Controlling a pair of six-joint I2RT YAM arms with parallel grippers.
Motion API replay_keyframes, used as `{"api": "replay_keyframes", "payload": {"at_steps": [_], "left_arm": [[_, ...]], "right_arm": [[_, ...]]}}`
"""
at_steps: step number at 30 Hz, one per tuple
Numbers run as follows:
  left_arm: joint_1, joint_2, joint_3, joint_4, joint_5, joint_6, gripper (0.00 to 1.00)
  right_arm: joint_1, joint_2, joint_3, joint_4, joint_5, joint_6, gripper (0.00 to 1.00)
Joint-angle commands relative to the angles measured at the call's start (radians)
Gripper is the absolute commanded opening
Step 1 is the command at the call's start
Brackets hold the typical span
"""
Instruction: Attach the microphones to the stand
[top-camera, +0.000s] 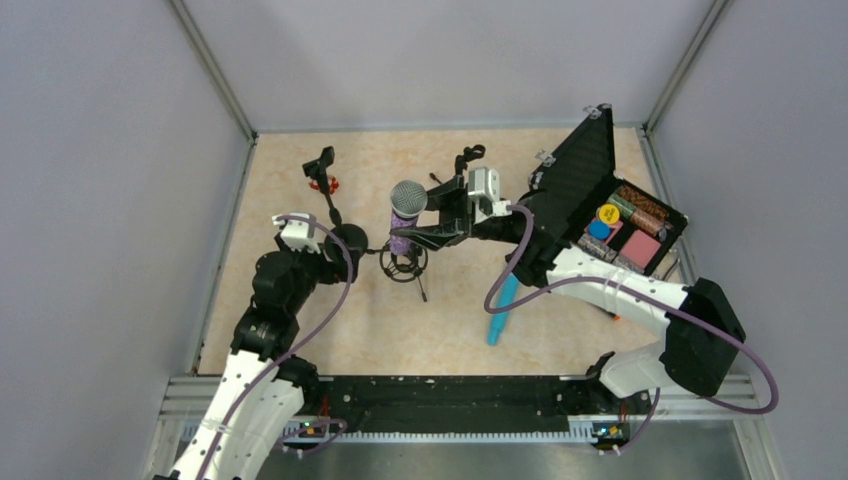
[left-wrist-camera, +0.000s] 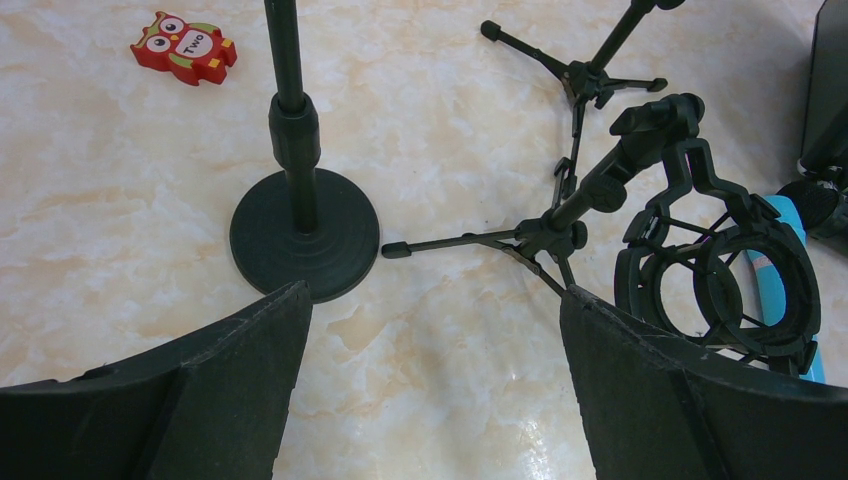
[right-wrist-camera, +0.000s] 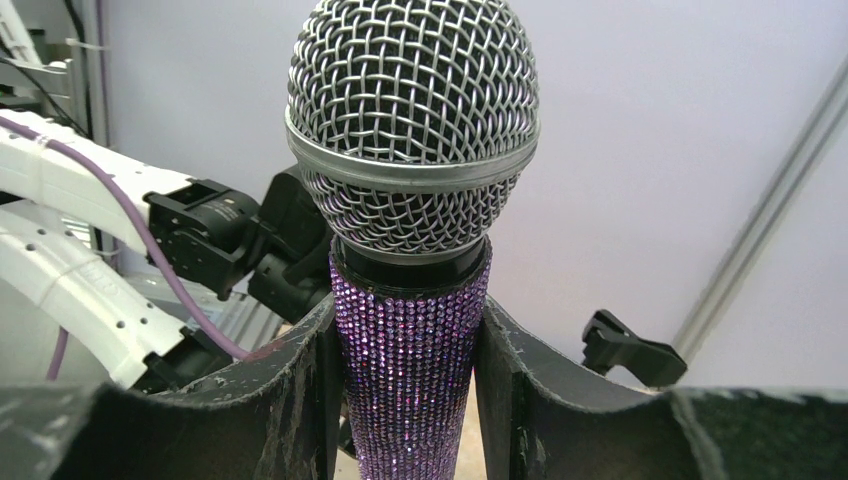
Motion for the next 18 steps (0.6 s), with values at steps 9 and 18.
{"api": "replay_keyframes", "payload": {"at_steps": [9, 18], "left_arm": [[0.004, 0.003, 0.012, 0.051, 0.016, 0.016, 0.99], [0.004, 0.006, 0.012, 0.053, 0.02, 0.018, 0.99]], "right_arm": [[0.036, -0.014, -0.013, 0.055, -0.017, -0.073, 0.0], [0.045, -0.014, -0.043, -0.002, 0.019, -0.16, 0.0]]}}
